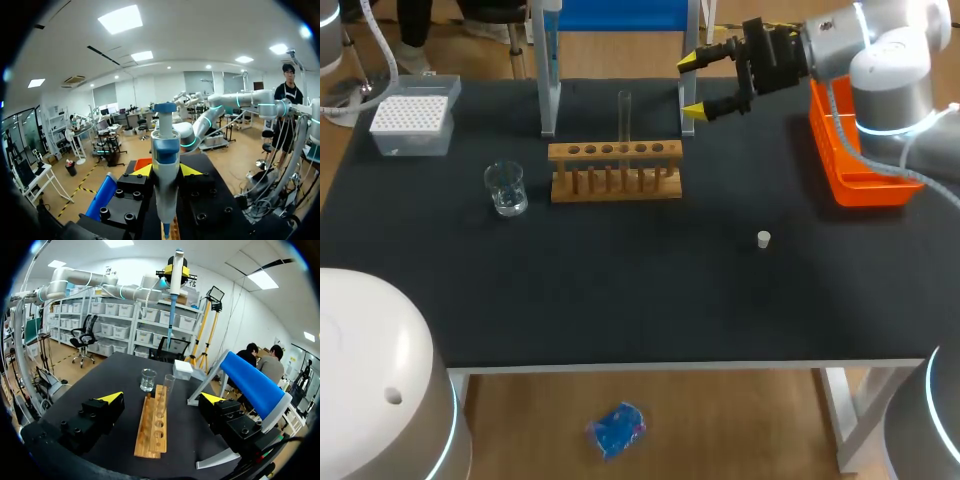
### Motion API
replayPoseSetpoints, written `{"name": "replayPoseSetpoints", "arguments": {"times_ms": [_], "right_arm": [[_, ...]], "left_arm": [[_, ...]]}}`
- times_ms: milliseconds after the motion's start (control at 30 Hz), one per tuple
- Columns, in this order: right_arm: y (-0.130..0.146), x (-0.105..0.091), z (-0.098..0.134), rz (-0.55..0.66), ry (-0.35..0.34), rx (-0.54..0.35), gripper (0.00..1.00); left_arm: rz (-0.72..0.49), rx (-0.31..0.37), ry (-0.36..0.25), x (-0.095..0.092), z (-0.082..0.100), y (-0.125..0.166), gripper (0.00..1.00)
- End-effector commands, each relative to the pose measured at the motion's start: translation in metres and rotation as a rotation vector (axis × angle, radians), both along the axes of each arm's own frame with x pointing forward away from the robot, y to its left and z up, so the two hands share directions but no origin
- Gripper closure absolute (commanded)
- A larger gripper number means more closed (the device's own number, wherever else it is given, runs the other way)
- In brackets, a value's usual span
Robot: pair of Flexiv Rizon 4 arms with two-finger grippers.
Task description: Invert the test tube, pick up the pipette, mount the tip to pipette, aspirate from beaker and dispense into the tube, eject the tip, return the pipette, and cap with the stopper.
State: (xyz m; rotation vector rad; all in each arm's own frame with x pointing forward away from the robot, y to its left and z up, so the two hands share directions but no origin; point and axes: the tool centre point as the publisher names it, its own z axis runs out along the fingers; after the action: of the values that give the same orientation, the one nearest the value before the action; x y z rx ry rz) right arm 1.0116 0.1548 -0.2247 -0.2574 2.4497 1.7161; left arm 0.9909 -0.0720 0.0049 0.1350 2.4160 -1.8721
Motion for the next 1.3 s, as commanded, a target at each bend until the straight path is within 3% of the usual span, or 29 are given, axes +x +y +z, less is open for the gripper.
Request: {"name": "replayPoseSetpoints", "arguments": {"times_ms": [33, 333, 500, 767, 1300], "right_arm": [[0.0, 0.0, 0.0, 0.0, -0.001, 0.0, 0.0], [0.0, 0.0, 0.0, 0.0, -0.001, 0.0, 0.0], [0.0, 0.0, 0.0, 0.0, -0.001, 0.0, 0.0], [0.0, 0.0, 0.0, 0.0, -0.001, 0.0, 0.0], [0.0, 0.0, 0.0, 0.0, -0.001, 0.0, 0.0]], "left_arm": [[-0.003, 0.004, 0.002, 0.001, 0.001, 0.001, 1.0], [-0.038, -0.013, 0.007, -0.001, 0.006, -0.002, 1.0], [-0.018, -0.072, 0.037, -0.003, 0.013, -0.002, 1.0], [0.019, -0.072, 0.08, 0.001, 0.025, -0.014, 1.0], [0.027, -0.093, 0.105, 0.02, 0.019, -0.036, 1.0]]}}
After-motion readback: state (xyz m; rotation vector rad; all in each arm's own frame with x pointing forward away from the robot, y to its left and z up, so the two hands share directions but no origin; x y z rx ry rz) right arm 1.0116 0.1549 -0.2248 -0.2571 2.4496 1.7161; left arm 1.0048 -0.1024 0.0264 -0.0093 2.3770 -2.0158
